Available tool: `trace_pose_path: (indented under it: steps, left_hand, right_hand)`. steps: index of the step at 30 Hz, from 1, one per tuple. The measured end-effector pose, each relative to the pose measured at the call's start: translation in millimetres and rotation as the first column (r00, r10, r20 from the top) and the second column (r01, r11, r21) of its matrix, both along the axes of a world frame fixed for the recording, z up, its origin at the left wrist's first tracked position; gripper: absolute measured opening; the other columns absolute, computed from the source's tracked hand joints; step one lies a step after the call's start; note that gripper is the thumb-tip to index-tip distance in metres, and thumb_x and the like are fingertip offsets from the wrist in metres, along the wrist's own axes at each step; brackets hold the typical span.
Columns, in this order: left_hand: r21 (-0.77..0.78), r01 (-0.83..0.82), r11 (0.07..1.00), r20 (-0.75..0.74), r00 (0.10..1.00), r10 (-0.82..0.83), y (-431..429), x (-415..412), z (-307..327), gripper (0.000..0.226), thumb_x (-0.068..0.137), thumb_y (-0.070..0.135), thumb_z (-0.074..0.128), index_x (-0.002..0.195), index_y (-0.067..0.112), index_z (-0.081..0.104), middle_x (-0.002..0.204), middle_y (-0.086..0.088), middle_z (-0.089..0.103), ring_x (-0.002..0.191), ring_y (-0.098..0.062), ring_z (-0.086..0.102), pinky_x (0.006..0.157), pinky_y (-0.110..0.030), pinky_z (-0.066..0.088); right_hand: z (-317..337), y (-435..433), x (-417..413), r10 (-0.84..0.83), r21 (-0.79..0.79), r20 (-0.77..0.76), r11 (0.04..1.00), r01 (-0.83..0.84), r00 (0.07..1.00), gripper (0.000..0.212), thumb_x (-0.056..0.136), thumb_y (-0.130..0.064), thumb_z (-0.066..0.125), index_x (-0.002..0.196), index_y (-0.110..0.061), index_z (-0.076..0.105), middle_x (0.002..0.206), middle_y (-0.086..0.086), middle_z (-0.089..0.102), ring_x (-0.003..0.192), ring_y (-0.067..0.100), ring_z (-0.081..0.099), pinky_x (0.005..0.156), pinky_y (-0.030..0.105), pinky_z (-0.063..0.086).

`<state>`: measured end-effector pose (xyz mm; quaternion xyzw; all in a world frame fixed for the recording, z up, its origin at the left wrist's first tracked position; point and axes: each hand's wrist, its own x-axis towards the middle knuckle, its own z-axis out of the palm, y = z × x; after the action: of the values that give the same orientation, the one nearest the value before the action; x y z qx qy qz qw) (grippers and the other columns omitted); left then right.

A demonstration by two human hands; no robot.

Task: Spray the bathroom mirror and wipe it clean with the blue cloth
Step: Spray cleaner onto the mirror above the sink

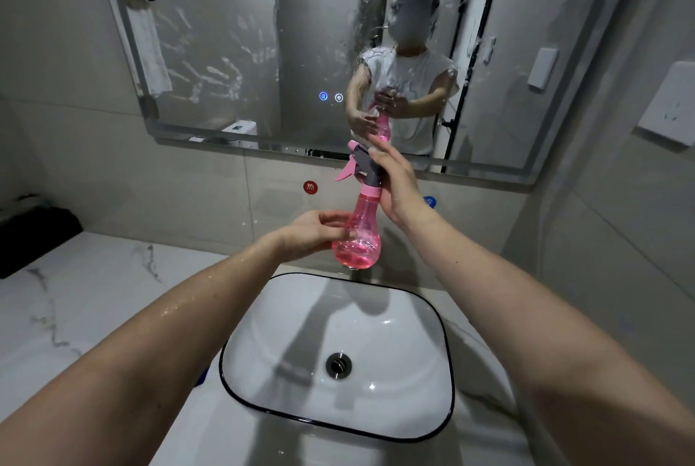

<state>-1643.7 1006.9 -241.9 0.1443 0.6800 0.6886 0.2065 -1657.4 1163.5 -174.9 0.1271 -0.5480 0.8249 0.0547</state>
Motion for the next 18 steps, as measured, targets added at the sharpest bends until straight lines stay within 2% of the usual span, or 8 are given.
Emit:
trace_pose_path:
  steps: [3, 5, 6, 9, 11, 14, 16, 18]
  left_hand:
    - [0.054, -0.015, 0.998, 0.012, 1.0, 0.015, 0, 0, 9, 0.044, 0.082, -0.007, 0.06, 0.123, 0.007, 0.053, 0.101, -0.006, 0.069, 0.088, -0.014, 0.068, 0.083, -0.025, 0.055]
    - [0.095, 0.005, 0.995, 0.014, 1.0, -0.007, -1, 1, 15, 0.046, 0.078, -0.003, 0.064, 0.122, 0.009, 0.055, 0.099, -0.004, 0.071, 0.09, -0.015, 0.068, 0.082, -0.026, 0.055]
    - [0.096, 0.019, 0.995, 0.016, 1.0, -0.02, -2, 2, 17, 0.047, 0.077, -0.001, 0.065, 0.122, 0.01, 0.055, 0.101, -0.005, 0.07, 0.092, -0.016, 0.067, 0.083, -0.027, 0.054]
    - [0.093, 0.021, 0.995, 0.025, 0.999, -0.023, -6, 9, 16, 0.047, 0.08, 0.006, 0.064, 0.126, 0.01, 0.054, 0.107, -0.009, 0.066, 0.096, -0.02, 0.064, 0.088, -0.03, 0.053]
    - [0.113, -0.003, 0.994, 0.037, 0.999, -0.001, -8, 15, 15, 0.043, 0.083, 0.007, 0.061, 0.125, 0.011, 0.054, 0.112, -0.012, 0.063, 0.099, -0.024, 0.061, 0.091, -0.033, 0.051]
    - [0.113, -0.039, 0.993, 0.037, 0.999, 0.035, -17, 25, 22, 0.037, 0.087, 0.006, 0.06, 0.123, 0.009, 0.054, 0.113, -0.011, 0.061, 0.102, -0.025, 0.059, 0.094, -0.035, 0.049]
    - [0.109, -0.022, 0.994, 0.021, 1.0, 0.02, -27, 32, 27, 0.049, 0.081, 0.013, 0.063, 0.128, 0.01, 0.05, 0.11, -0.009, 0.062, 0.1, -0.024, 0.061, 0.095, -0.036, 0.05]
    - [0.107, -0.029, 0.994, 0.033, 0.999, 0.025, -38, 37, 33, 0.058, 0.076, 0.015, 0.064, 0.131, 0.01, 0.047, 0.106, -0.006, 0.063, 0.094, -0.021, 0.063, 0.087, -0.033, 0.053]
  right_hand:
    - [-6, -4, 8, -0.036, 0.091, -0.031, 0.995, 0.039, 0.999, 0.02, 0.087, -0.012, 0.062, 0.106, -0.019, 0.062, 0.105, 0.008, 0.066, 0.098, 0.024, 0.063, 0.091, 0.039, 0.048]
    - [-17, -8, 14, -0.035, 0.241, -0.011, 0.97, 0.037, 0.999, 0.01, 0.084, -0.015, 0.067, 0.092, -0.021, 0.064, 0.108, 0.018, 0.066, 0.106, 0.036, 0.062, 0.098, 0.049, 0.047]
    - [-19, -9, 16, -0.029, 0.3, -0.003, 0.954, 0.028, 1.0, 0.009, 0.083, -0.016, 0.069, 0.09, -0.02, 0.064, 0.109, 0.021, 0.065, 0.108, 0.038, 0.06, 0.099, 0.053, 0.045]
    - [-12, -9, 17, 0.094, 0.354, 0.041, 0.93, -0.102, 0.995, 0.008, 0.085, -0.008, 0.066, 0.089, -0.014, 0.061, 0.107, 0.017, 0.066, 0.112, 0.034, 0.06, 0.098, 0.052, 0.046]
    - [-2, -10, 18, 0.221, 0.332, 0.115, 0.91, -0.247, 0.968, 0.007, 0.086, -0.002, 0.061, 0.088, -0.008, 0.057, 0.097, 0.016, 0.066, 0.103, 0.031, 0.064, 0.093, 0.05, 0.05]
    - [7, -18, 19, 0.33, 0.324, 0.168, 0.871, -0.369, 0.929, 0.012, 0.086, 0.004, 0.059, 0.09, -0.007, 0.058, 0.08, 0.007, 0.067, 0.074, 0.018, 0.067, 0.076, 0.036, 0.057]
    - [8, -32, 18, 0.294, 0.401, 0.128, 0.858, -0.32, 0.947, 0.018, 0.083, 0.006, 0.06, 0.093, -0.009, 0.063, 0.076, -0.002, 0.068, 0.065, 0.014, 0.062, 0.066, 0.026, 0.054]
    - [11, -49, 18, 0.205, 0.475, 0.042, 0.857, -0.2, 0.978, 0.017, 0.078, 0.002, 0.063, 0.093, -0.004, 0.066, 0.068, -0.001, 0.063, 0.062, 0.016, 0.053, 0.061, 0.025, 0.048]
